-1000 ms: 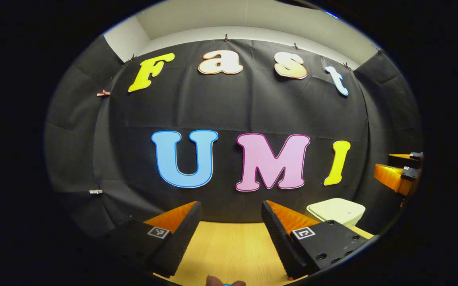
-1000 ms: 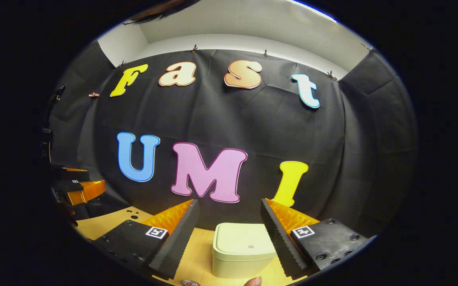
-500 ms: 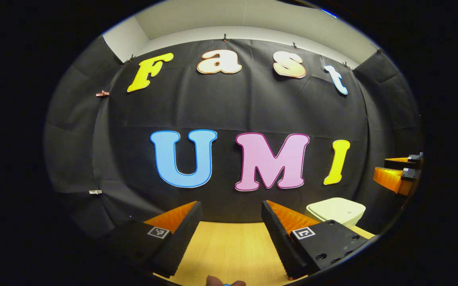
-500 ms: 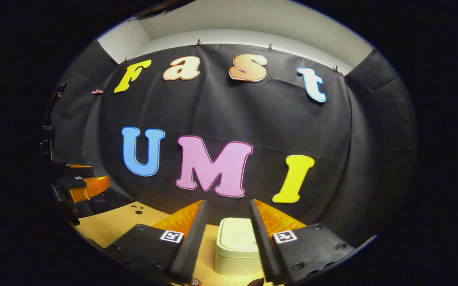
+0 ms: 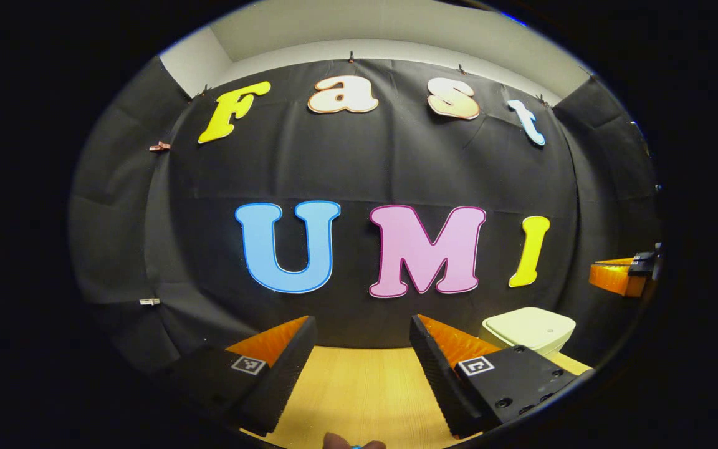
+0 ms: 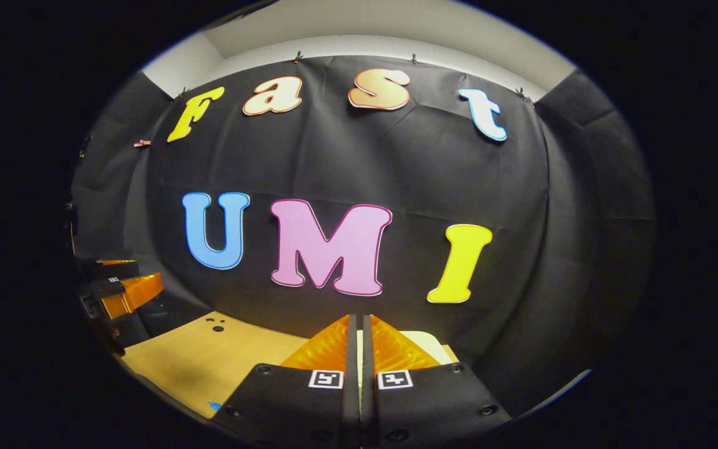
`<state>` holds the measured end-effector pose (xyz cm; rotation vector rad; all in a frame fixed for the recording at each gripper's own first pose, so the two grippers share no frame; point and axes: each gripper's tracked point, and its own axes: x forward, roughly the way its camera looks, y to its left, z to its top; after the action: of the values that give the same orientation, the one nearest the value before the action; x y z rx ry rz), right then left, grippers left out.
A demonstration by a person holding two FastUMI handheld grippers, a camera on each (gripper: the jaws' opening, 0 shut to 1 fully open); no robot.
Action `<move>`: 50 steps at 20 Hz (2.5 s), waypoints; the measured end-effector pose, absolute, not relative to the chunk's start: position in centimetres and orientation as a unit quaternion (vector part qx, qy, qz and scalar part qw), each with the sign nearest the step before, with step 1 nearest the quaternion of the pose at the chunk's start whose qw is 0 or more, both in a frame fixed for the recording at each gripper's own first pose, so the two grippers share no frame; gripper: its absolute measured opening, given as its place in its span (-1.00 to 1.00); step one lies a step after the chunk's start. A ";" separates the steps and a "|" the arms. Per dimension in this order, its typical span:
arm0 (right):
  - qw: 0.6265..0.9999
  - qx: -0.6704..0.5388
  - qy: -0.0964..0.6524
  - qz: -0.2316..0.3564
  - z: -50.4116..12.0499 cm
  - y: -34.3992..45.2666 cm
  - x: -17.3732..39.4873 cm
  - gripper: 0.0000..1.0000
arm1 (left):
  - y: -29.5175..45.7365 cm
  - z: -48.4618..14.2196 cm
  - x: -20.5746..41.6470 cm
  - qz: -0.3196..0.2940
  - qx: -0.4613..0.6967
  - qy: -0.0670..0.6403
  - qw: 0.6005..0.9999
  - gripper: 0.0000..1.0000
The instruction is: Press the lid of the desktop garbage bin to open it, pick up the crumpled paper on the desktop and throw it into the bin, then pick up the pop can on the desktop and drop it into the bin, and finally close the garbage bin lid.
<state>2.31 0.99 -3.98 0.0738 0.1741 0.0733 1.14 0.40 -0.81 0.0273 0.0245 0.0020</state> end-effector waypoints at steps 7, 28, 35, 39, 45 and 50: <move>0.976 0.079 0.202 0.028 -6.6 -2.4 5.5 -0.89 | 0.7 -1.2 1.4 0.005 0.011 0.016 1.000 0.92; 0.887 0.062 0.454 0.049 -21.7 -5.6 10.1 -0.87 | 1.3 -1.8 0.5 0.013 0.011 0.027 0.999 0.92; 0.883 0.066 0.461 0.052 -23.6 -5.6 9.7 -0.89 | 1.3 -2.0 0.3 0.017 0.013 0.032 0.999 0.92; 0.881 0.065 0.465 0.057 -23.8 -5.5 9.5 -0.88 | 1.1 -2.1 0.3 0.016 0.012 0.033 0.999 0.92; 0.893 0.070 0.441 0.057 -22.2 -5.2 10.3 -0.87 | 1.1 -1.5 0.0 0.016 0.017 0.027 0.999 0.92; 0.914 0.067 0.396 0.060 -20.1 -5.3 10.9 -0.78 | 1.0 -1.5 -0.1 0.014 0.015 0.027 0.999 0.92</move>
<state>10.85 -5.26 -20.09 0.1388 0.8152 0.1242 -0.05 1.05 -1.52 0.0299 0.0534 0.0273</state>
